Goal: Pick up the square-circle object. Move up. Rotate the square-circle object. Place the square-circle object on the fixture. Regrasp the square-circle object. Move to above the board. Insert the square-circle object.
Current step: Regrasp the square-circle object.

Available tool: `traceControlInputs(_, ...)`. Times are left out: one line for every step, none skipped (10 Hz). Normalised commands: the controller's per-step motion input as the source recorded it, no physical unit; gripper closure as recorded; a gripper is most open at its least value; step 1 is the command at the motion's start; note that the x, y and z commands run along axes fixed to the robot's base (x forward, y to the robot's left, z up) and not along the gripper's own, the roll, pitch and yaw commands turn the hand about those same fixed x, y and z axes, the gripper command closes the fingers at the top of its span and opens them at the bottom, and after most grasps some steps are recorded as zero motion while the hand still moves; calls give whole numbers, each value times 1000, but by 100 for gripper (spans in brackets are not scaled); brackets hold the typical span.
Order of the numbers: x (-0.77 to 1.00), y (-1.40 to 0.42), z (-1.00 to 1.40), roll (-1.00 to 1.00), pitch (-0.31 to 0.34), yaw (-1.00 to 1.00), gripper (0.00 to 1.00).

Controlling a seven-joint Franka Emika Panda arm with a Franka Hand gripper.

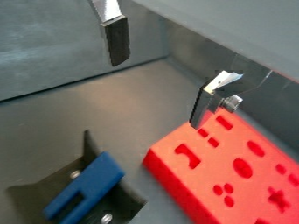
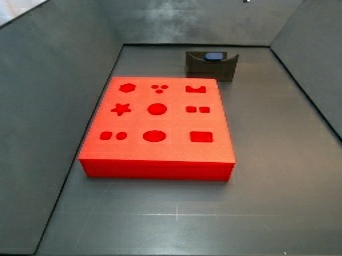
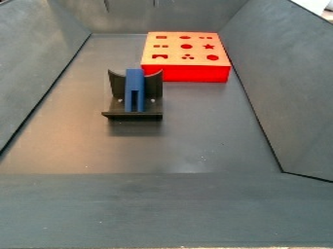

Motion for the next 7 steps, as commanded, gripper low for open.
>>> traceControlInputs(-30,-2,-2,1000,7,12,0)
traceControlInputs(-35,-12,15,1000,0,14,0)
traceControlInputs(-36,-13,11,1000,-4,14,0)
traceControlInputs(-28,-15,1,1000,-11,15,0)
traceControlInputs(-25,-14,-1,1000,-15,16,0)
traceControlInputs(-22,-16,0,1000,-19,18,0)
traceControlInputs(-19,-17,6,1000,-18,19,0)
